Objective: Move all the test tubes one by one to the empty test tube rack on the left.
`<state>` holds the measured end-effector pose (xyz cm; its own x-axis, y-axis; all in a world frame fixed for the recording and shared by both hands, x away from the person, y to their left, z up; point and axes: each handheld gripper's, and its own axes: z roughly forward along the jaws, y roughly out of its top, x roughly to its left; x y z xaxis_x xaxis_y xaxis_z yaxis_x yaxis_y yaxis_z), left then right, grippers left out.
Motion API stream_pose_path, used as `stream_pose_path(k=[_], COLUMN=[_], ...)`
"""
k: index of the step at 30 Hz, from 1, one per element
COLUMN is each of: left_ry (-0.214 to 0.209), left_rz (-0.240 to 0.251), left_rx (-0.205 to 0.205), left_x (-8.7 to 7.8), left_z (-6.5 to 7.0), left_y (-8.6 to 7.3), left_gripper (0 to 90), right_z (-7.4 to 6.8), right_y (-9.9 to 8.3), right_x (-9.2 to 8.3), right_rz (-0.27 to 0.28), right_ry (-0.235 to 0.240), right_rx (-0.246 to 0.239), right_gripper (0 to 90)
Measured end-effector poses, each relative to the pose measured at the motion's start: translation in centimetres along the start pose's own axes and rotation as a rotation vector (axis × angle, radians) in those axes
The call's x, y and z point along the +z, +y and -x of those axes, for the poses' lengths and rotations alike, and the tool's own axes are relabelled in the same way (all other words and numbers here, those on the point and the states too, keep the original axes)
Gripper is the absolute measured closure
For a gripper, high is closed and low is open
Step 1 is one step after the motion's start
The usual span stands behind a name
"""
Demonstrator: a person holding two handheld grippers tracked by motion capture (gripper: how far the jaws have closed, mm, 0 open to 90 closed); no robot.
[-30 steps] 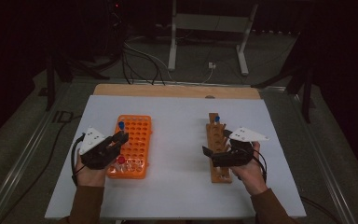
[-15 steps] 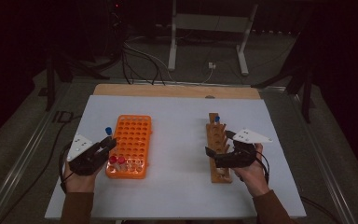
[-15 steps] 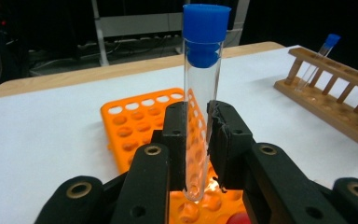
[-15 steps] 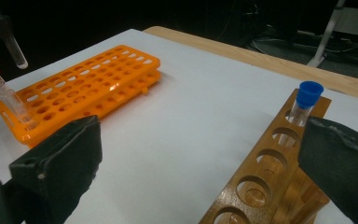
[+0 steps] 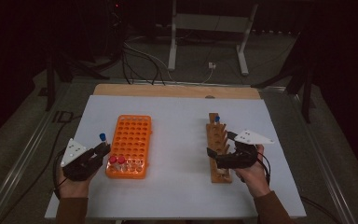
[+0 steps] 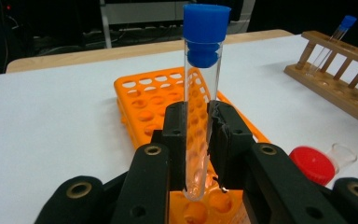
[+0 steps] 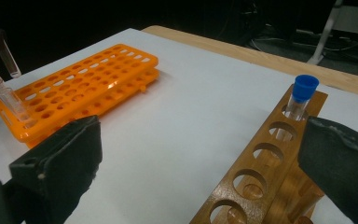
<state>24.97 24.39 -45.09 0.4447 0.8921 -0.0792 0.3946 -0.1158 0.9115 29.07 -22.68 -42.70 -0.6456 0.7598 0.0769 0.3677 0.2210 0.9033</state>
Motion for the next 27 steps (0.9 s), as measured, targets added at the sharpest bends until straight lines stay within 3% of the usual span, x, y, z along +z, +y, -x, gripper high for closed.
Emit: stream_pose_path(k=[18,27], left_ry=[-0.047,-0.034], left_rz=[-0.034,-0.108], left_rx=[-0.024,0.009], left_x=[0.6,1.1], left_z=[-0.3,-0.2], left_y=[-1.9,-2.6], left_gripper=[77.7,77.8], right_z=[0.1,0.2], right_y=[-0.5,-0.7], right_x=[0.2,0.2], right_rz=[-0.004,-0.006], right_ry=[0.005,0.006], right_rx=[0.010,0.012], right_gripper=[0.2,0.2])
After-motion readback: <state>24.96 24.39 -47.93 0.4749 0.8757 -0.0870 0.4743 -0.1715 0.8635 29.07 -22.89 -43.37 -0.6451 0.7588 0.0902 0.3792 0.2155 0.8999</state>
